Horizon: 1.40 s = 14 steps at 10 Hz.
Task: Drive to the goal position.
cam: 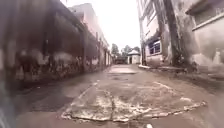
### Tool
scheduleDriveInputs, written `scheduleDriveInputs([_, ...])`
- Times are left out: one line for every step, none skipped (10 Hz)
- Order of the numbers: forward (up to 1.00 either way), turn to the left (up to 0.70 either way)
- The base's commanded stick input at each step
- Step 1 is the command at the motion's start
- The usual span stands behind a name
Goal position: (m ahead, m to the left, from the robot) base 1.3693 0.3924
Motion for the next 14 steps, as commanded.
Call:
scheduleDriveInputs([1.00,-0.13])
scheduleDriveInputs([1.00,-0.13])
scheduleDriveInputs([1.00,-0.13])
scheduleDriveInputs([1.00,-0.13])
scheduleDriveInputs([1.00,-0.13])
scheduleDriveInputs([1.00,-0.14])
scheduleDriveInputs([0.92,-0.12])
scheduleDriveInputs([0.84,-0.12])
scheduleDriveInputs([0.76,-0.12])
scheduleDriveInputs([0.70,-0.12])
scheduleDriveInputs([0.70,-0.12])
scheduleDriveInputs([0.70,-0.12])
scheduleDriveInputs([0.70,-0.12])
scheduleDriveInputs([0.70,-0.12])
